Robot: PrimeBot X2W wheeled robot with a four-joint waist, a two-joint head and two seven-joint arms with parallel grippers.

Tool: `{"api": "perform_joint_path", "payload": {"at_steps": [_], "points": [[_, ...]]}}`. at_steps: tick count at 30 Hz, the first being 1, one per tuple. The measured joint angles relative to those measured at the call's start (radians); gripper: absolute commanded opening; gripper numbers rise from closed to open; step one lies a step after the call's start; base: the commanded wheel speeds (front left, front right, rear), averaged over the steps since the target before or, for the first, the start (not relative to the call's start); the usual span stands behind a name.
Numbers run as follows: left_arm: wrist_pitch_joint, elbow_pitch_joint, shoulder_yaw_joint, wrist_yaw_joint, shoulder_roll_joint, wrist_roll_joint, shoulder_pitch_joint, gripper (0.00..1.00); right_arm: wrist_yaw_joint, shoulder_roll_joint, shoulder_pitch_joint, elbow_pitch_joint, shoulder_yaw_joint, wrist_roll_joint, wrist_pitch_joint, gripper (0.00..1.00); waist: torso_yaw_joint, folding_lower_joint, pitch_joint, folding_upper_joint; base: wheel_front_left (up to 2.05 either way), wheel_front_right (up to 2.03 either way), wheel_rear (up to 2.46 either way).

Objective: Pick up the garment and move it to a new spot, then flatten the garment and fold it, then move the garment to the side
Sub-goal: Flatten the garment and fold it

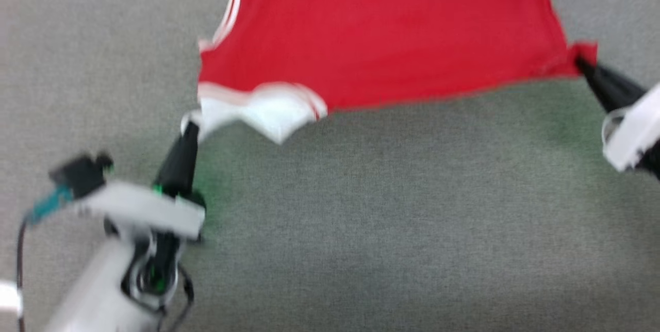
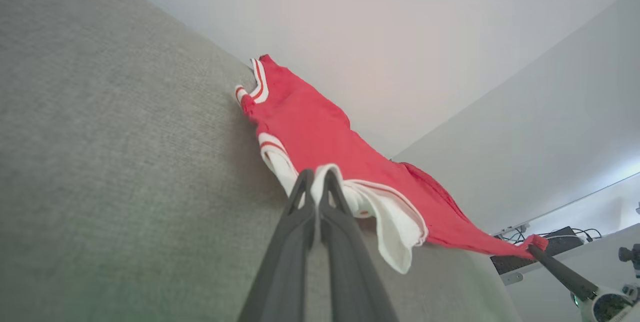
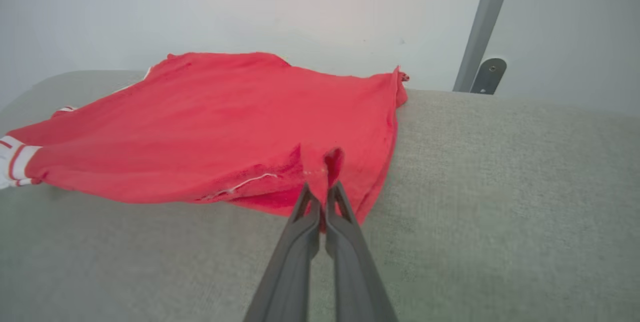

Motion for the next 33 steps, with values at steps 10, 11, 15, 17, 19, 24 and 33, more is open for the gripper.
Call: {"api": "perform_joint_path", "payload": {"at_steps": [10,11,15,17,19,24,33], "points": [[-0.004,-0.335,0.096,0.075,-0.022,0.001,0.393,0.00,0.000,-0.130,0.289,-0.190,-0.108,0.007,0.007,0.00,-0.005,0.0000,-0.095,0.0000,0.00,0.00,0.00],[-0.004,-0.365,0.101,0.084,-0.023,0.006,0.422,0.00,0.000,-0.139,0.324,-0.206,-0.125,0.007,0.009,0.00,-0.004,0.0000,-0.102,0.0000,0.00,0.00,0.00],[-0.004,-0.482,0.109,0.117,-0.013,0.022,0.526,0.00,0.000,-0.165,0.451,-0.277,-0.212,0.000,0.024,0.00,-0.004,0.0000,-0.121,0.0001,0.00,0.00,0.00],[-0.004,-0.541,0.112,0.137,0.000,0.027,0.569,0.00,0.000,-0.172,0.508,-0.317,-0.260,-0.010,0.040,0.00,-0.008,0.0000,-0.123,0.0000,0.00,0.00,0.00],[-0.004,-0.598,0.120,0.159,0.013,0.033,0.612,0.00,0.000,-0.171,0.566,-0.356,-0.313,-0.024,0.055,0.00,-0.014,0.0000,-0.122,0.0000,0.00,0.00,0.00],[0.000,-0.709,0.125,0.213,0.043,0.057,0.696,0.00,0.000,-0.128,0.683,-0.449,-0.443,-0.082,0.120,0.00,-0.029,0.0000,-0.106,0.0000,0.00,0.00,0.00],[0.035,-0.665,0.111,0.222,0.028,0.077,0.548,0.00,0.000,0.003,0.694,-0.509,-0.597,-0.194,0.287,0.00,-0.036,0.0000,-0.063,0.0000,0.00,0.00,0.00]]}}
